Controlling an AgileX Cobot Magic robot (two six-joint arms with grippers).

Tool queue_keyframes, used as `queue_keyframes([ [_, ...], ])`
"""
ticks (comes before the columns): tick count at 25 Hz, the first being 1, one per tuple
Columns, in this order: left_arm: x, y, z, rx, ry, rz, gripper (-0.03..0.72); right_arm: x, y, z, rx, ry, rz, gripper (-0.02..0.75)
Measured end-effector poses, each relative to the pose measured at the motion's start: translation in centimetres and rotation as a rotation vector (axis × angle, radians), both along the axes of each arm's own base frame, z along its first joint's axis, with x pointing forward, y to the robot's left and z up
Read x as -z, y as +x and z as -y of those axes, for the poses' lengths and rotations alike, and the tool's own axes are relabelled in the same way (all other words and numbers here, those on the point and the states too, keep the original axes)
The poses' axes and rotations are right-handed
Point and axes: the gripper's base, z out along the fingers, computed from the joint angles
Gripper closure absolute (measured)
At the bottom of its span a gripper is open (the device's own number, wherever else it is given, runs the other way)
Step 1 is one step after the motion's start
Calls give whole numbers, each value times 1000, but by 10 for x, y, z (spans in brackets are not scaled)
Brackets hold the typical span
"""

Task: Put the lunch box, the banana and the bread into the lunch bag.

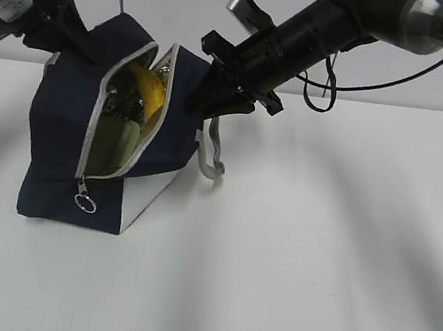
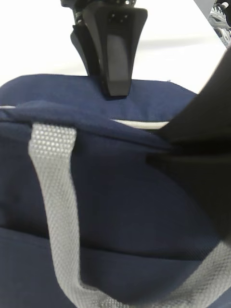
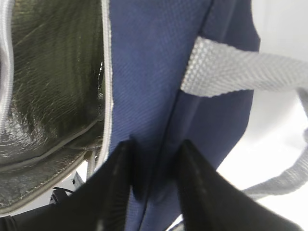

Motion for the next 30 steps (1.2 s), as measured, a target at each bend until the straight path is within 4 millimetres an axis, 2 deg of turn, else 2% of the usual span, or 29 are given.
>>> queue_keyframes([
  [3, 0, 0, 0, 2, 1, -2, 691, 0, 0, 0, -5, 0, 10, 676],
  [5, 0, 0, 0, 2, 1, -2, 691, 0, 0, 0, -11, 5, 16, 731],
  [12, -4, 0, 5, 17, -71, 11, 691, -21, 5, 0, -8, 19, 84, 743],
  [17, -9, 3, 15, 7, -202, 28, 691, -58, -3, 16, 25, -45, 157, 743],
  [21, -14, 4, 35, 11, -252, 81, 691, -93, -17, 29, 42, -149, 244, 743],
  [24, -17, 5, 56, 3, -264, 141, 691, -108, -23, 36, 60, -200, 281, 743],
  [27, -15, 6, 71, -7, -278, 165, 691, -110, -24, 40, 74, -240, 289, 743],
  [30, -2, 13, 78, -22, -291, 139, 691, -108, -23, 43, 78, -277, 290, 743],
])
